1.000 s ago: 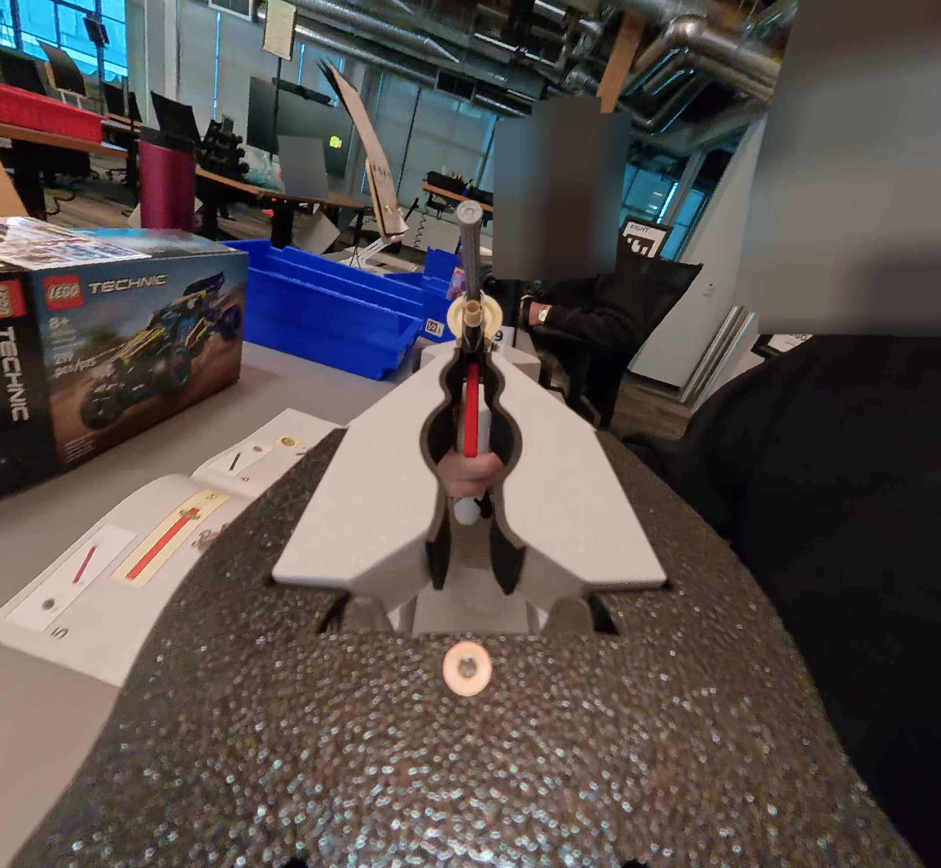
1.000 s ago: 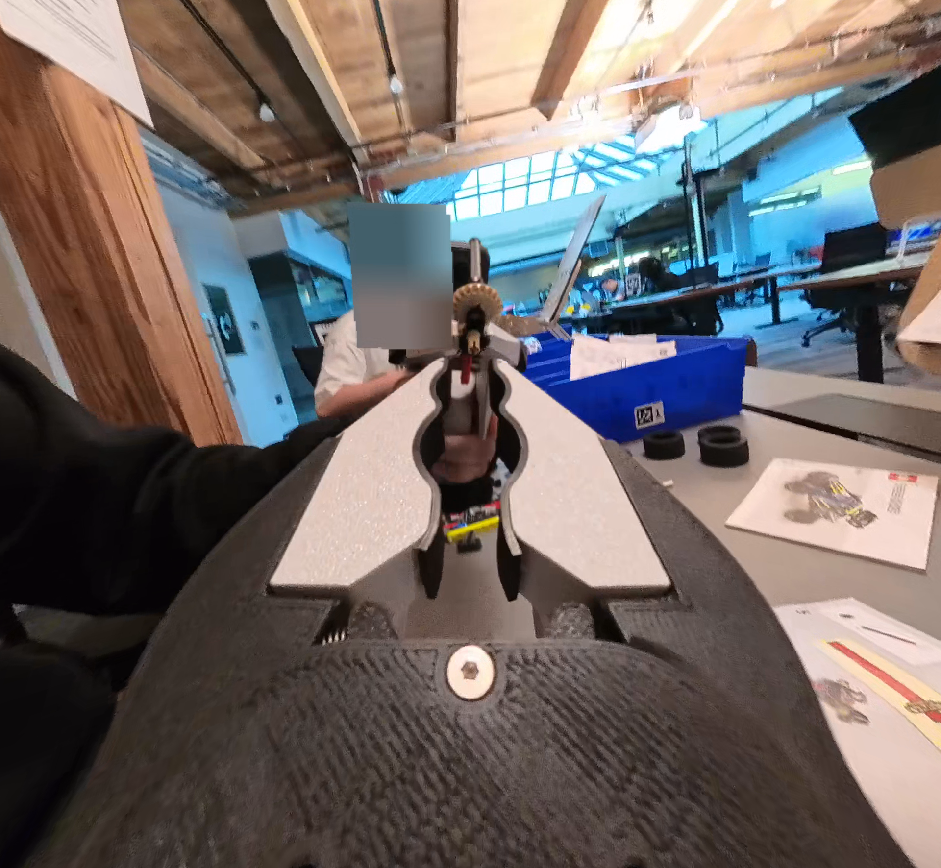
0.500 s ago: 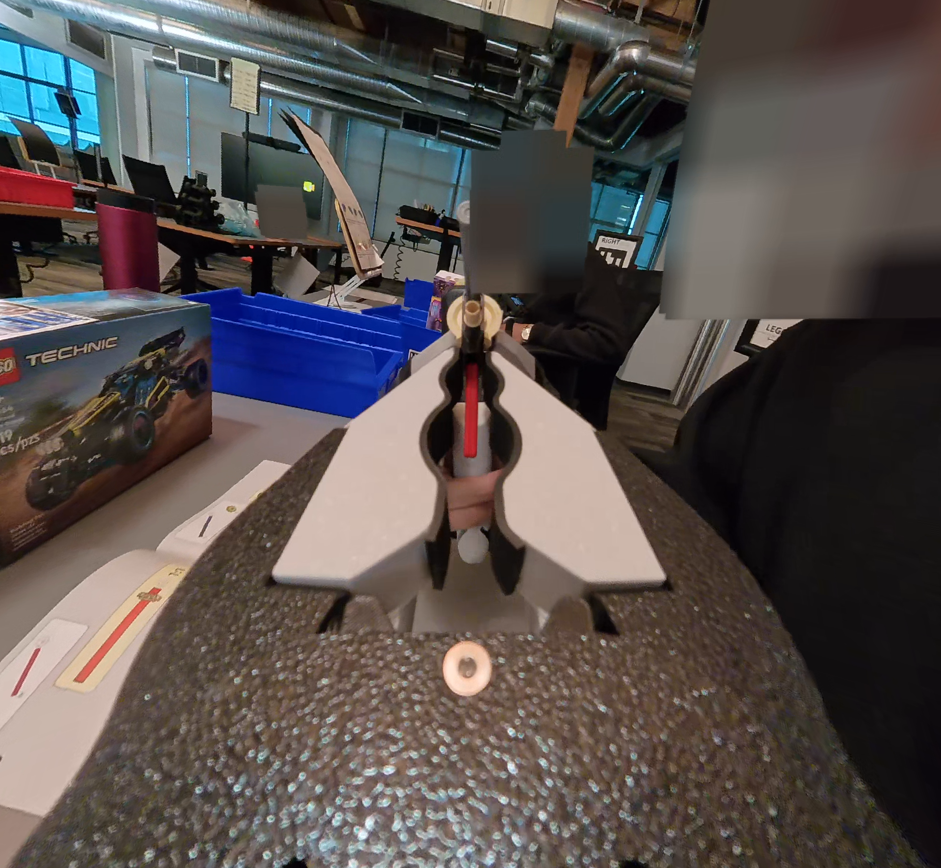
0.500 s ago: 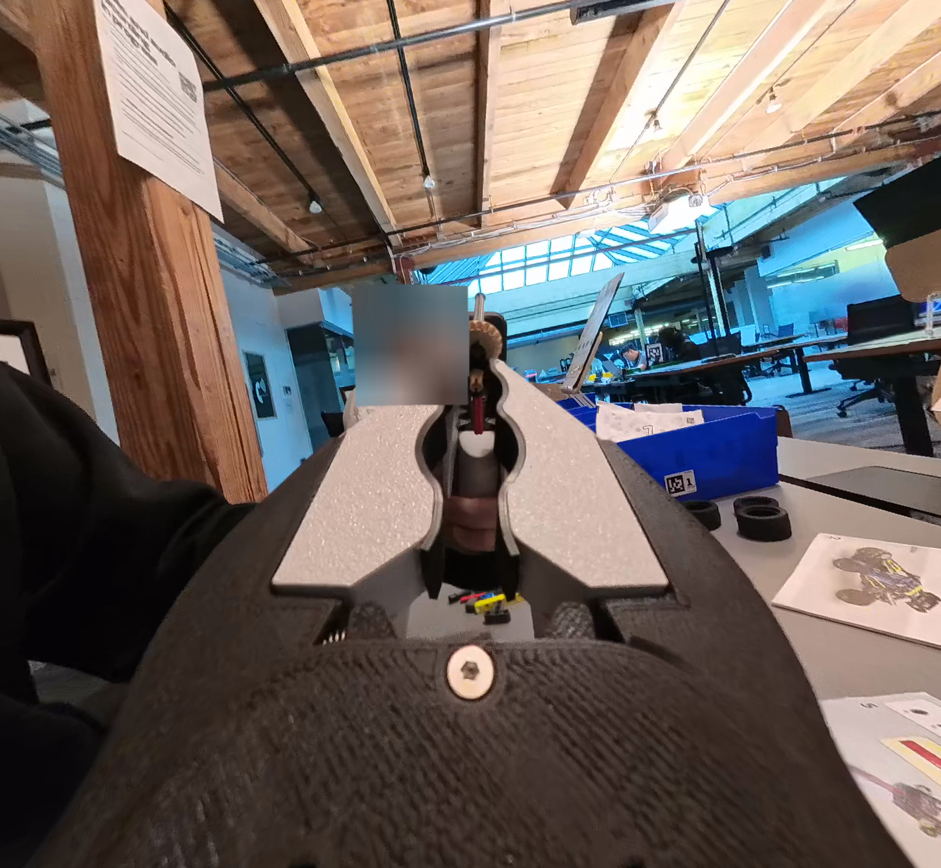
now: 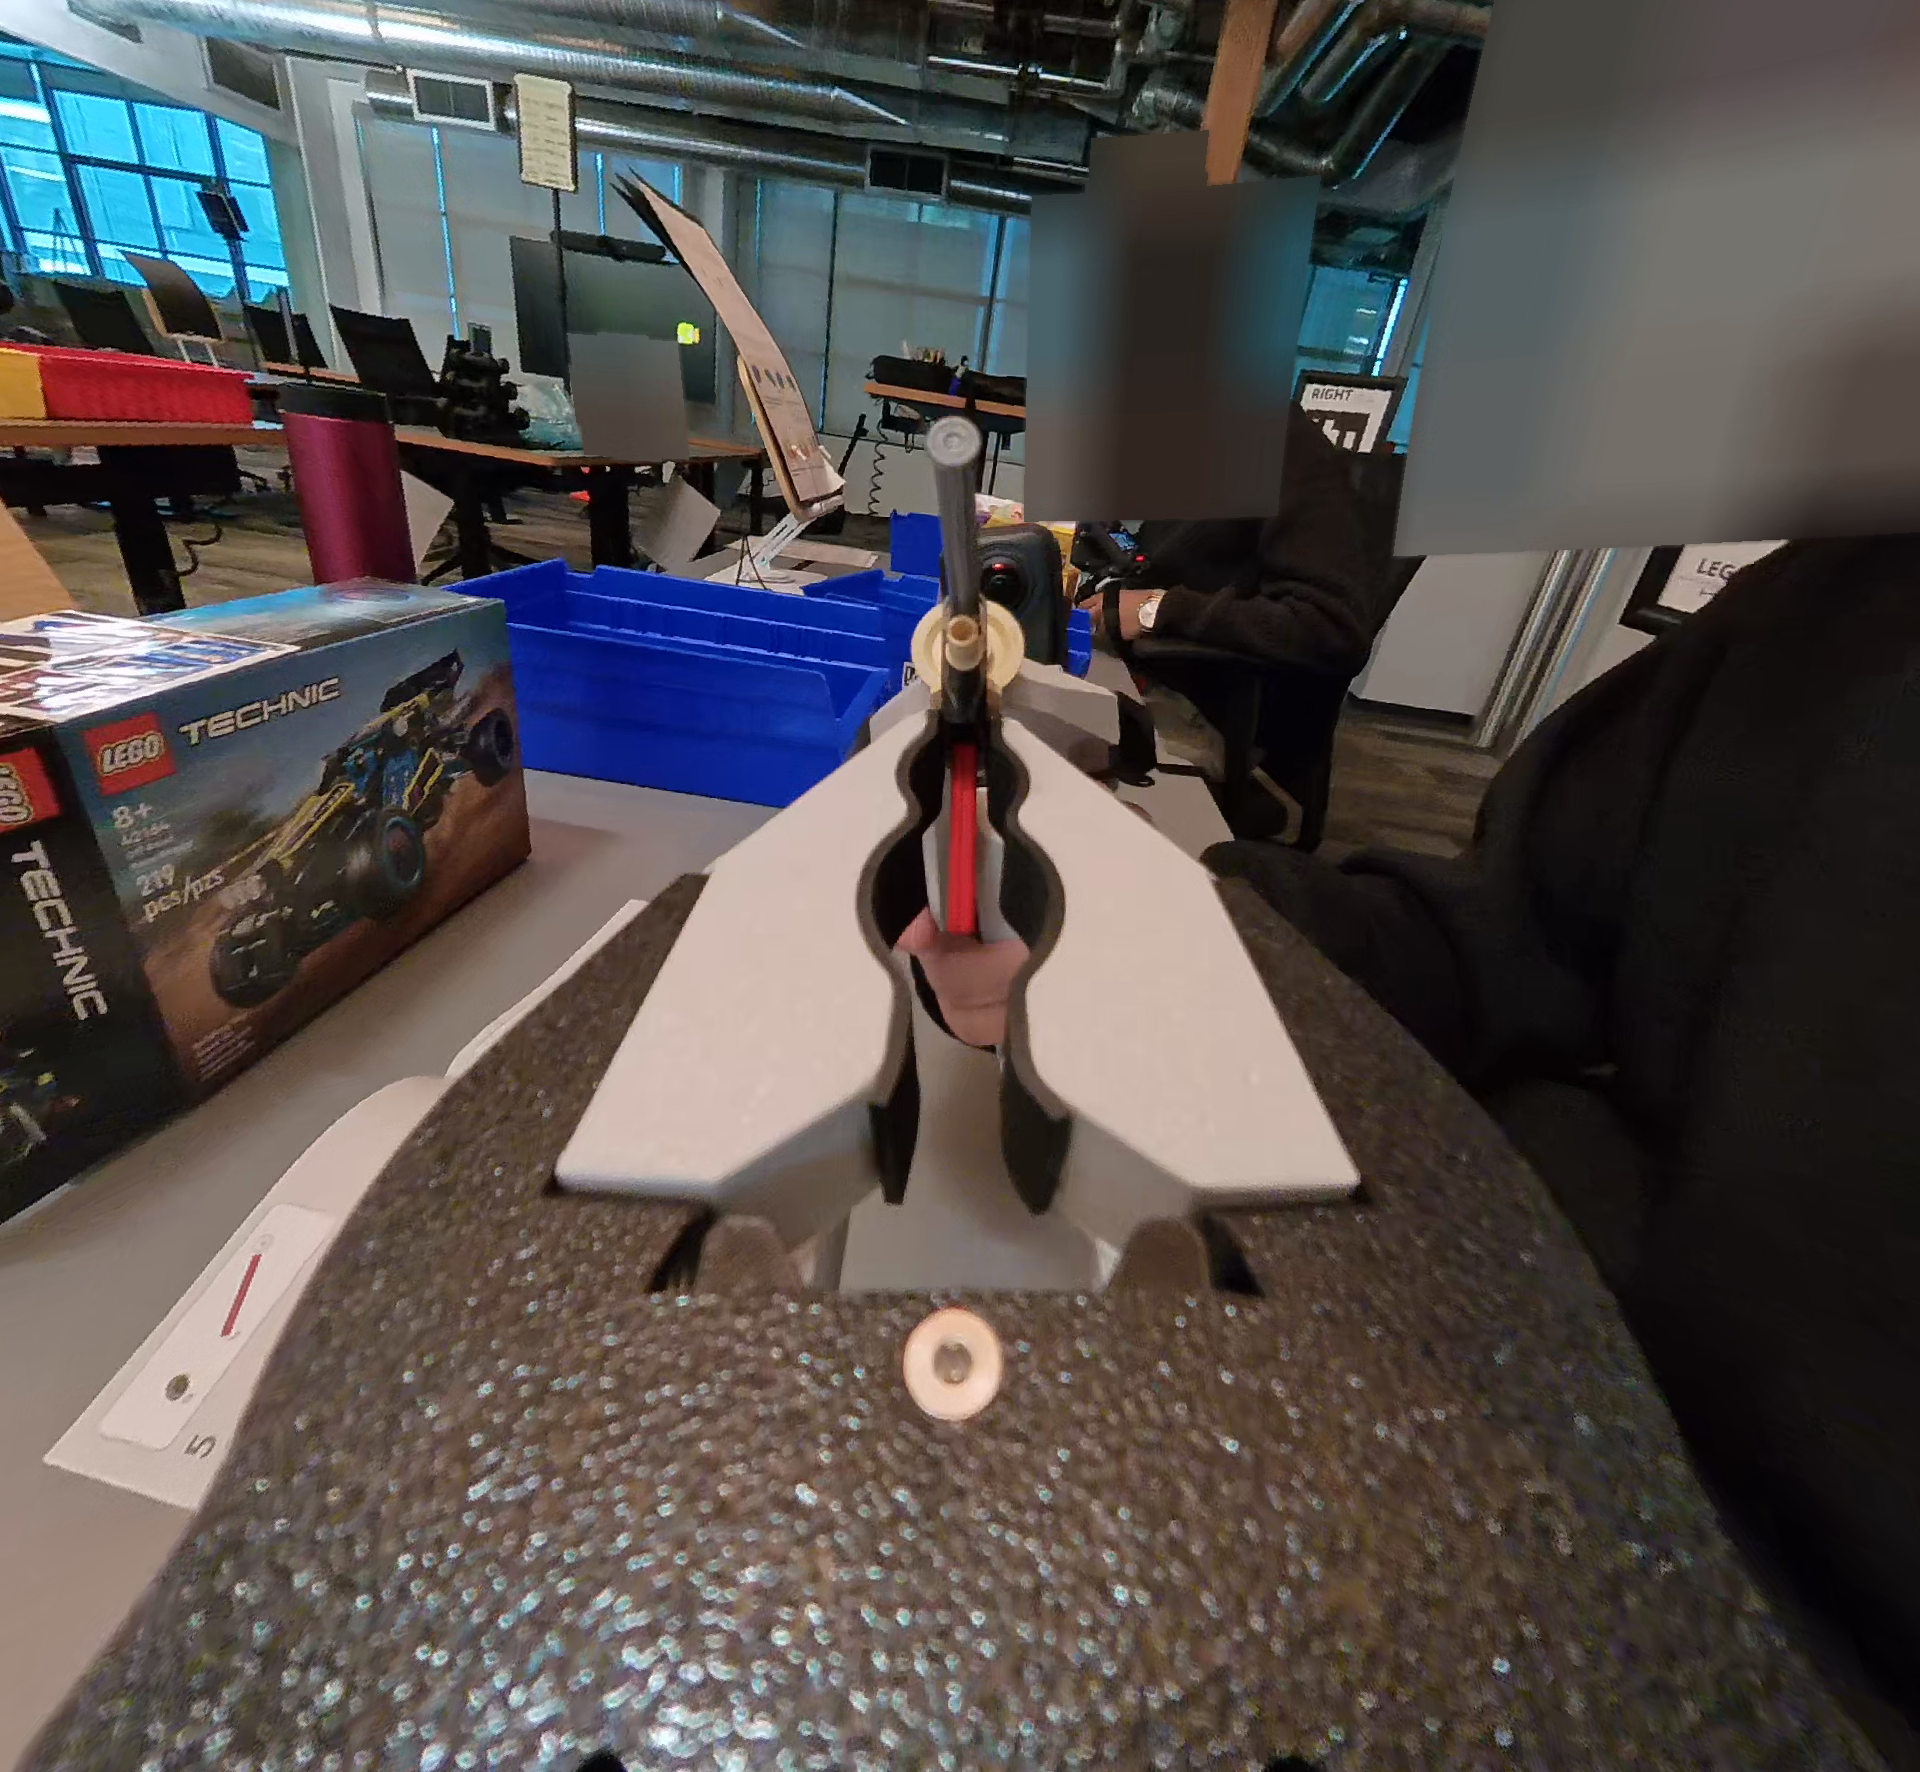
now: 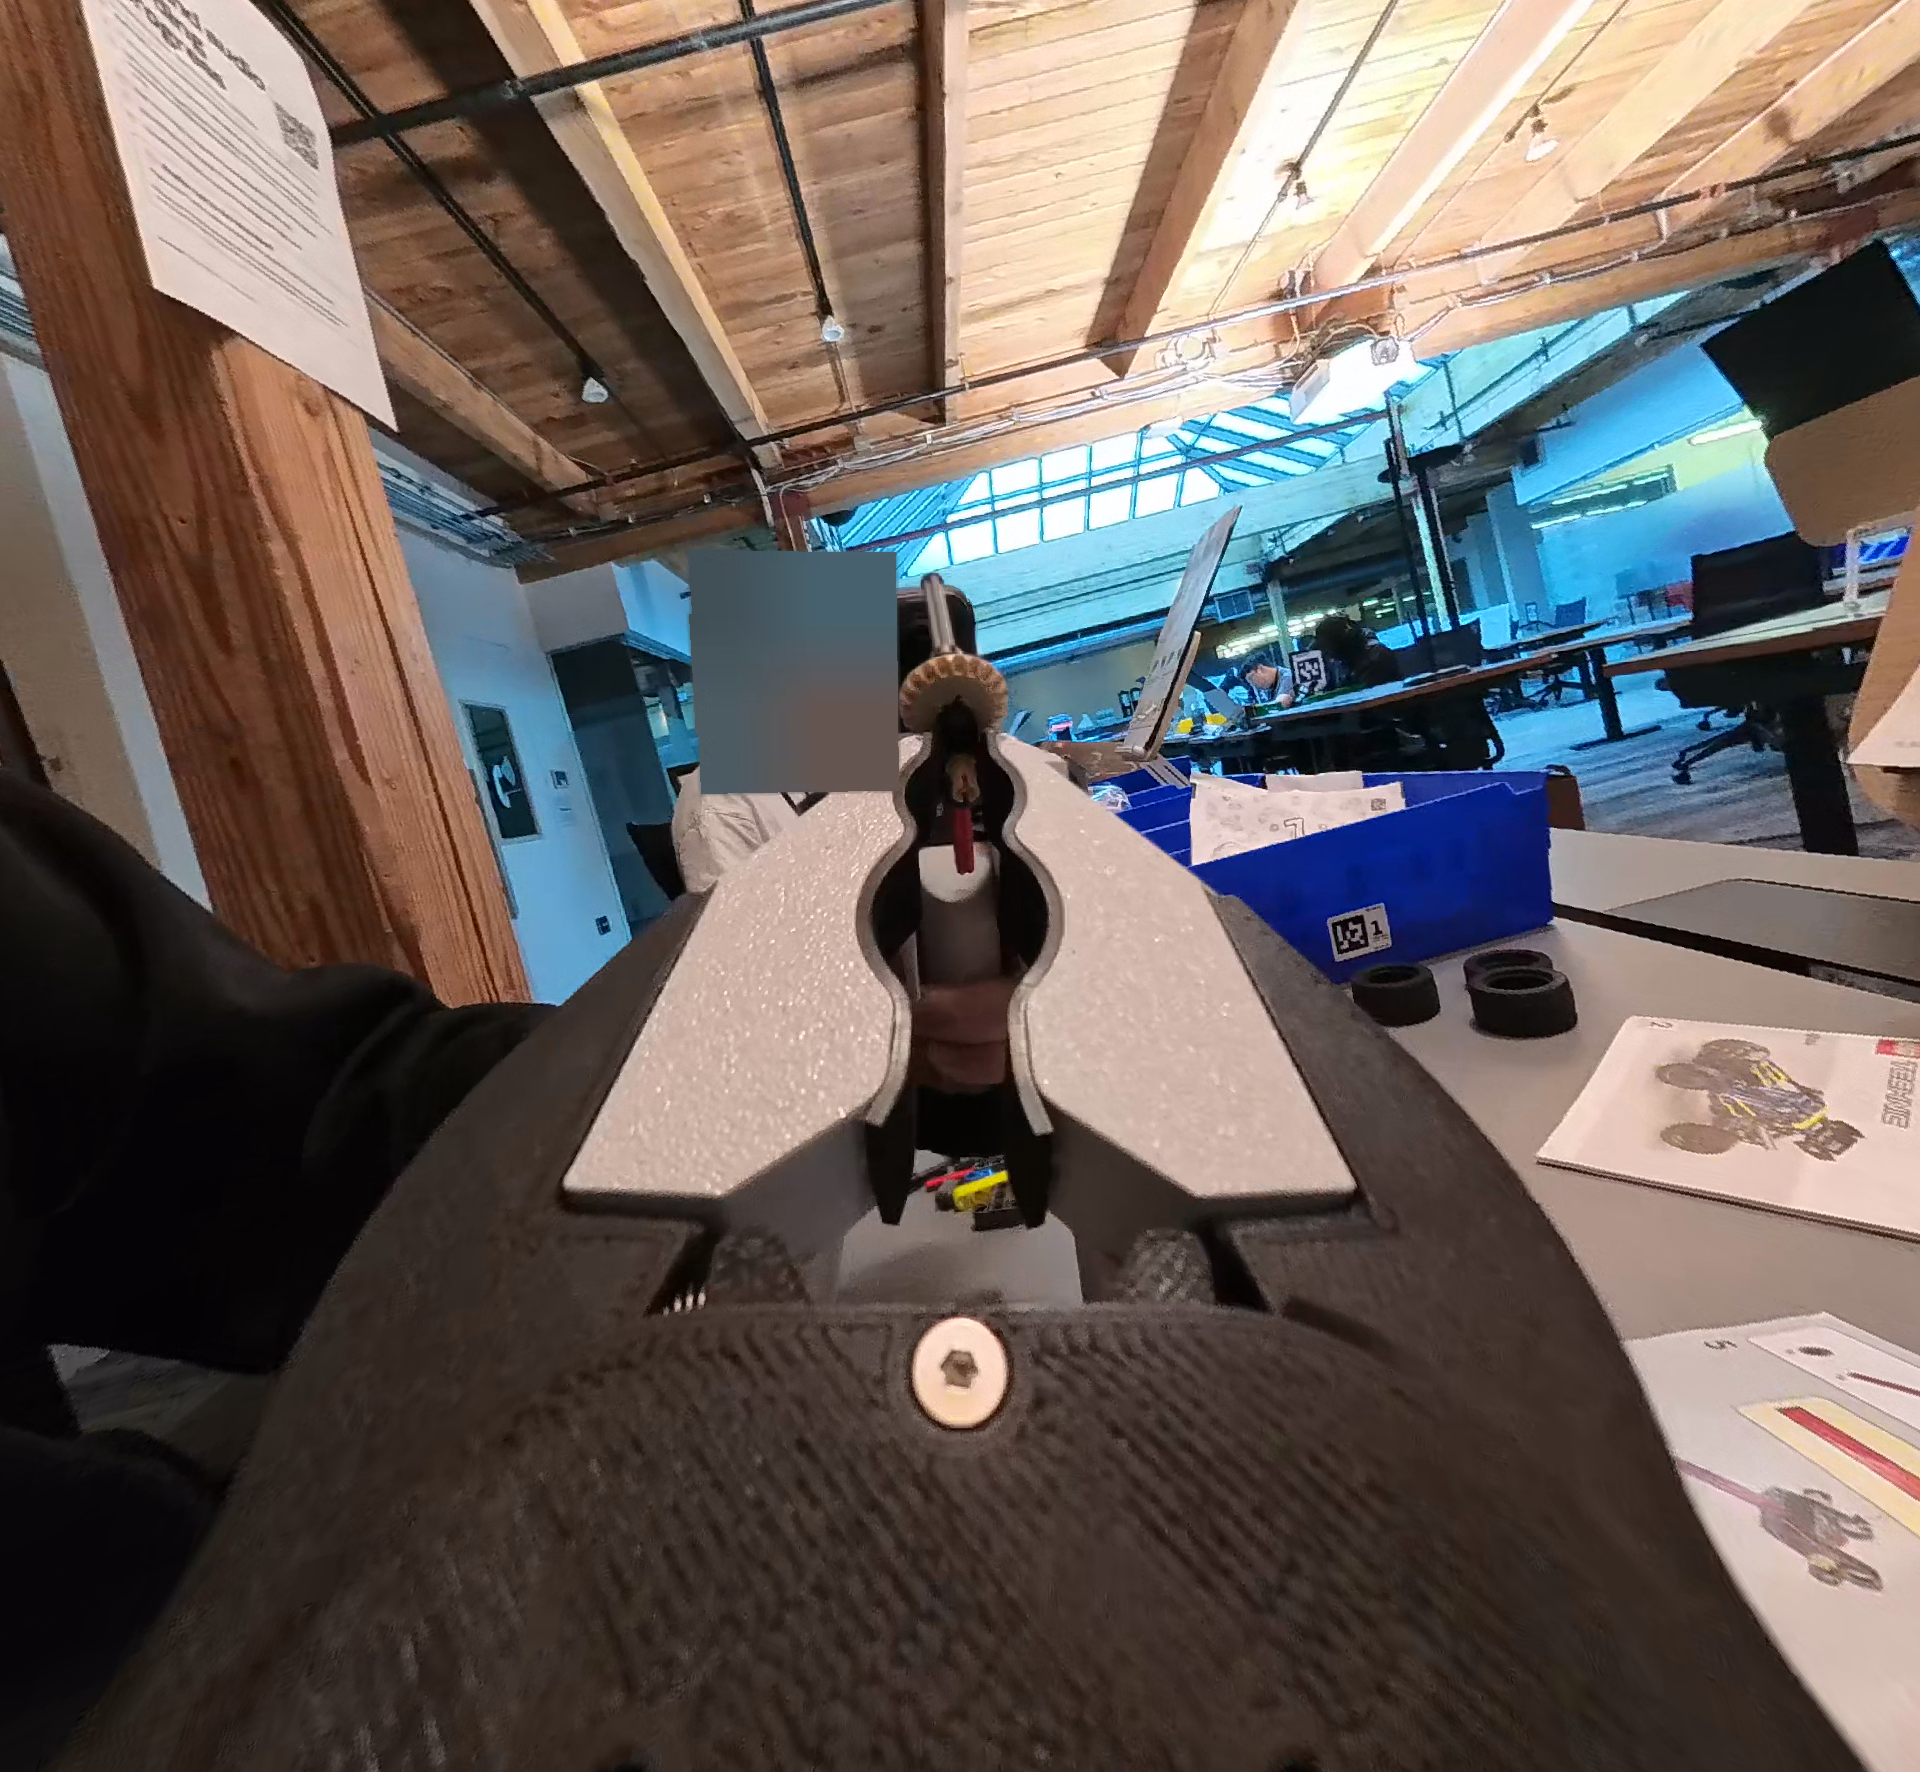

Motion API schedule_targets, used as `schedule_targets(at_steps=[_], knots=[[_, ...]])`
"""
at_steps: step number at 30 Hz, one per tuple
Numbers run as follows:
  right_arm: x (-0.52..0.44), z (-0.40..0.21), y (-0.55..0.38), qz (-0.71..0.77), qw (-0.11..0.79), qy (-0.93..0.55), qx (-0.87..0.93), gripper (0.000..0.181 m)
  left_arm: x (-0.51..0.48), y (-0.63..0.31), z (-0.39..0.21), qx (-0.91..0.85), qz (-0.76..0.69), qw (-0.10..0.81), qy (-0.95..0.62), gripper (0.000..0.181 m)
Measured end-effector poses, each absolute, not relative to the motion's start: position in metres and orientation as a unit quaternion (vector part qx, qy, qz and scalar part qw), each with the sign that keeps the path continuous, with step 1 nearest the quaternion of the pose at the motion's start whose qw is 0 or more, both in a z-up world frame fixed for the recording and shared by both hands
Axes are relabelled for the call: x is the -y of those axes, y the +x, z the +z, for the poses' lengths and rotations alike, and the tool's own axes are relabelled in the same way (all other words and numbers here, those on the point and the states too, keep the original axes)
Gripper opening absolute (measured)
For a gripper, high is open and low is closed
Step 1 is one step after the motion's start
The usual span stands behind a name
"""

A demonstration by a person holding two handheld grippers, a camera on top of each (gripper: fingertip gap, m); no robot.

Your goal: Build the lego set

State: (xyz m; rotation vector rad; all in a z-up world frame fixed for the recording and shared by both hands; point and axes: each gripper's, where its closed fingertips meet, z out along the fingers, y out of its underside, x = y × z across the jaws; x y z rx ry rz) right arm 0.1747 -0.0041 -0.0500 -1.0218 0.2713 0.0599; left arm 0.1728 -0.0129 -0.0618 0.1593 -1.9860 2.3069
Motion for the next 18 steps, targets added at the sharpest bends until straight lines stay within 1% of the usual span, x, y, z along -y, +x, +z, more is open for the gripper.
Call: schedule_targets(at_steps=[8,12,15,18], knots=[[0.005,-0.053,0.178,0.033,0.863,-0.487,-0.133,0.005,0.014,0.175,-0.064,0.659,0.747,0.053,0.067,0.005],[0.007,-0.055,0.182,0.028,0.860,-0.489,-0.143,0.005,0.015,0.180,-0.067,0.678,0.732,0.006,0.070,0.008],[0.009,-0.057,0.184,0.022,0.855,-0.498,-0.145,0.005,0.015,0.186,-0.073,0.705,0.704,-0.041,0.075,0.019],[0.008,-0.059,0.185,0.014,0.848,-0.509,-0.145,0.005,0.013,0.189,-0.075,0.722,0.684,-0.072,0.078,0.025]])
